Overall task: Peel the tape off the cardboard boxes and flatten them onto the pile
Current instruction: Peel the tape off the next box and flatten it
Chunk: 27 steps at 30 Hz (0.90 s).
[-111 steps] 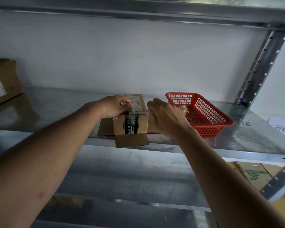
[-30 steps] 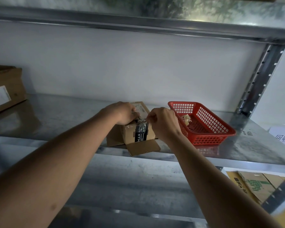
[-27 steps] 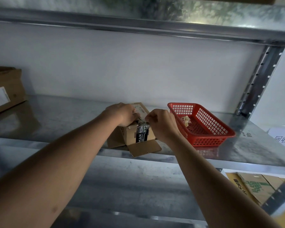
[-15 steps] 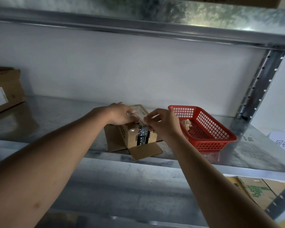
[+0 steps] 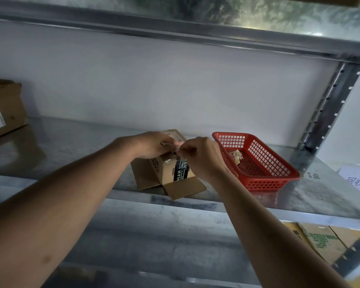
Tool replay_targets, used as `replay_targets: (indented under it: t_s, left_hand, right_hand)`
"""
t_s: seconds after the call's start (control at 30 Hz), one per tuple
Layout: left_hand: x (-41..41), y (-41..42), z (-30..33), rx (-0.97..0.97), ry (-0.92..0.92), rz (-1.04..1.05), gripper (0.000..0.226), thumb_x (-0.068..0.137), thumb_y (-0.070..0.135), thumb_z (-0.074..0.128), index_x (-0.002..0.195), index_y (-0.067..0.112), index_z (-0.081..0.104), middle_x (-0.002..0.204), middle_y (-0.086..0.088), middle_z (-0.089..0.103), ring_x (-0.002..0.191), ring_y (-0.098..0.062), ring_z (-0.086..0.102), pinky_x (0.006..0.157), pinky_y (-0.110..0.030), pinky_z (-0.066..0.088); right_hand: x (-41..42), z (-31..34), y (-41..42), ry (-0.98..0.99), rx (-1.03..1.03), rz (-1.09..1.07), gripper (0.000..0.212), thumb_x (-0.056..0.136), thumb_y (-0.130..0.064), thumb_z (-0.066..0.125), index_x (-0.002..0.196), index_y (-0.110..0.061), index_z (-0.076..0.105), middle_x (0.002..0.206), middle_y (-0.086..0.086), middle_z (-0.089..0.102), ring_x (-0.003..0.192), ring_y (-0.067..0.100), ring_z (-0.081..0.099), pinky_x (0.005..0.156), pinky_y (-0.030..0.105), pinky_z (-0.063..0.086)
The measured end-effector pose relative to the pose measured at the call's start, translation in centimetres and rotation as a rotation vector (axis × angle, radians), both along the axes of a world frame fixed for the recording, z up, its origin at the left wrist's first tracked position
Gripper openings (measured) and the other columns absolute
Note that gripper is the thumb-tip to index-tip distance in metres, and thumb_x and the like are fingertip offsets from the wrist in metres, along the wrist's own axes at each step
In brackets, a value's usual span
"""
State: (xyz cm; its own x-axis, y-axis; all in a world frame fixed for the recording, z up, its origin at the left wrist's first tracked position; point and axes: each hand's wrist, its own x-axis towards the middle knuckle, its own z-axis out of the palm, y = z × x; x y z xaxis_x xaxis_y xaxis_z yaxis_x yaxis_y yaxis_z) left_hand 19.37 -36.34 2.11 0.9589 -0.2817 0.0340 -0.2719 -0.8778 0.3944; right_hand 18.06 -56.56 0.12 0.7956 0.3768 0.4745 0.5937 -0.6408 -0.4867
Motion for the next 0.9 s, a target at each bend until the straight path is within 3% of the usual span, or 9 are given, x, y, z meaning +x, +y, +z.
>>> replay_targets:
  t_s: [0.1, 0.17, 0.3, 0.33, 0.43, 0.5, 0.6, 0.73, 0.9]
  left_hand:
    - [0.3, -0.2, -0.5, 0.024, -0.042, -0.020, 0.034, 0.110, 0.034, 0.043, 0.094, 0.059, 0.059, 0.122, 0.013, 0.060, 0.121, -0.019, 0.056, 0.107, -0.044, 0.043]
    - [1.0, -0.4, -0.9, 0.067, -0.062, -0.013, 0.034, 0.109, 0.024, 0.041, 0.098, 0.043, 0.067, 0.116, 0.012, 0.061, 0.117, -0.019, 0.057, 0.104, -0.045, 0.044]
    - [1.4, -0.2, -0.7, 0.068, -0.035, -0.037, 0.031, 0.111, 0.034, 0.040, 0.089, 0.037, 0.062, 0.104, 0.017, 0.059, 0.102, -0.016, 0.057, 0.078, -0.030, 0.040]
    - [1.5, 0.0, -0.6, 0.065, -0.026, -0.032, 0.030, 0.111, 0.037, 0.040, 0.093, 0.039, 0.064, 0.111, 0.016, 0.060, 0.104, -0.016, 0.055, 0.079, -0.029, 0.038]
    - [1.4, 0.4, -0.6, 0.078, 0.008, 0.011, 0.031, 0.110, 0.048, 0.039, 0.128, 0.054, 0.063, 0.145, 0.014, 0.052, 0.127, -0.015, 0.049, 0.100, -0.032, 0.037]
    - [1.3, 0.4, -0.4, 0.109, -0.001, 0.030, 0.034, 0.107, 0.056, 0.038, 0.136, 0.058, 0.057, 0.153, 0.013, 0.047, 0.137, -0.020, 0.046, 0.104, -0.033, 0.036]
    - [1.2, 0.4, -0.1, 0.246, -0.019, 0.094, 0.039, 0.104, 0.066, 0.031, 0.138, 0.066, 0.049, 0.159, 0.009, 0.041, 0.144, -0.030, 0.035, 0.116, -0.044, 0.033]
    - [0.9, 0.2, -0.1, 0.362, 0.035, 0.195, 0.051, 0.097, 0.078, 0.020, 0.147, 0.070, 0.029, 0.163, 0.003, 0.030, 0.150, -0.033, 0.020, 0.120, -0.054, 0.026]
    - [0.4, -0.3, 0.3, 0.413, 0.022, 0.275, 0.056, 0.098, 0.077, 0.020, 0.153, 0.064, 0.027, 0.159, -0.005, 0.030, 0.149, -0.033, 0.021, 0.116, -0.054, 0.033]
  right_hand:
    - [0.0, 0.0, 0.1, 0.211, 0.169, 0.050, 0.011, 0.097, -0.030, 0.071, 0.093, -0.026, 0.081, 0.081, -0.005, 0.075, 0.076, 0.014, 0.069, 0.067, 0.031, 0.055]
    - [-0.2, 0.4, 0.2, 0.367, 0.262, 0.122, 0.014, 0.098, -0.029, 0.070, 0.086, -0.028, 0.077, 0.075, -0.002, 0.076, 0.077, 0.019, 0.073, 0.079, 0.044, 0.064]
    - [0.3, 0.8, -0.4, 0.319, 0.355, 0.072, 0.007, 0.091, -0.023, 0.079, 0.084, -0.022, 0.078, 0.073, -0.001, 0.077, 0.074, 0.021, 0.077, 0.077, 0.048, 0.065]
    - [0.4, 0.9, -0.7, 0.318, 0.391, 0.052, 0.003, 0.089, -0.021, 0.081, 0.091, -0.019, 0.078, 0.073, -0.001, 0.078, 0.073, 0.020, 0.078, 0.076, 0.048, 0.065]
    - [0.5, 0.6, -1.0, 0.339, 0.446, 0.034, 0.041, 0.087, -0.015, 0.082, 0.125, -0.021, 0.069, 0.075, -0.002, 0.078, 0.070, 0.014, 0.078, 0.075, 0.043, 0.066]
    - [0.6, 0.4, -1.0, 0.285, 0.404, 0.018, 0.036, 0.089, -0.014, 0.080, 0.122, -0.024, 0.070, 0.075, -0.003, 0.078, 0.068, 0.012, 0.077, 0.072, 0.042, 0.066]
    - [0.8, 0.1, -0.8, 0.186, 0.249, -0.019, 0.005, 0.094, -0.025, 0.075, 0.097, -0.024, 0.079, 0.076, -0.002, 0.077, 0.069, 0.013, 0.076, 0.071, 0.044, 0.065]
    - [0.6, -0.1, -0.8, 0.190, 0.102, 0.000, 0.026, 0.081, -0.050, 0.083, 0.089, -0.026, 0.082, 0.076, -0.006, 0.075, 0.074, 0.013, 0.071, 0.064, 0.033, 0.057]
    - [1.0, -0.5, -0.5, 0.123, 0.103, 0.001, 0.011, 0.084, -0.031, 0.086, 0.092, -0.023, 0.084, 0.079, -0.008, 0.076, 0.077, 0.007, 0.069, 0.066, 0.026, 0.054]
